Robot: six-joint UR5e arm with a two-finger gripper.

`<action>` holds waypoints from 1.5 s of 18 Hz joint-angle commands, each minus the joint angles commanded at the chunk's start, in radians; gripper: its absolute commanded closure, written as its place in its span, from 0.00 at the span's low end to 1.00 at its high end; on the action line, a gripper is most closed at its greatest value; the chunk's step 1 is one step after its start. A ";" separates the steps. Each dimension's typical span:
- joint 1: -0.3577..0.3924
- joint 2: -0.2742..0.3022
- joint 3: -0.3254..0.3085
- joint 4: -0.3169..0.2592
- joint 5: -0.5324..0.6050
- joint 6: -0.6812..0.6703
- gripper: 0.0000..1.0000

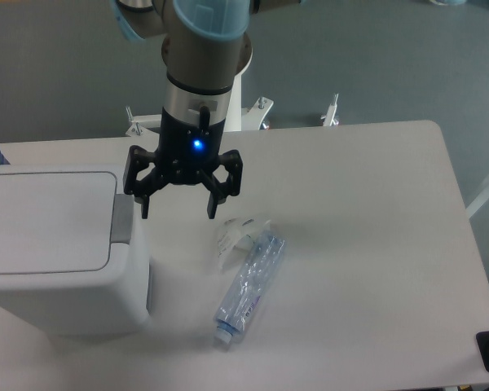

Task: Open the trash can
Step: 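Press the gripper fingers down on the lid's push button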

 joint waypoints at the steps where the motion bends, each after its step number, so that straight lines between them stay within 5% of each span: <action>1: 0.000 -0.002 -0.003 0.000 0.000 -0.002 0.00; 27: -0.015 -0.025 -0.005 0.002 0.000 -0.002 0.00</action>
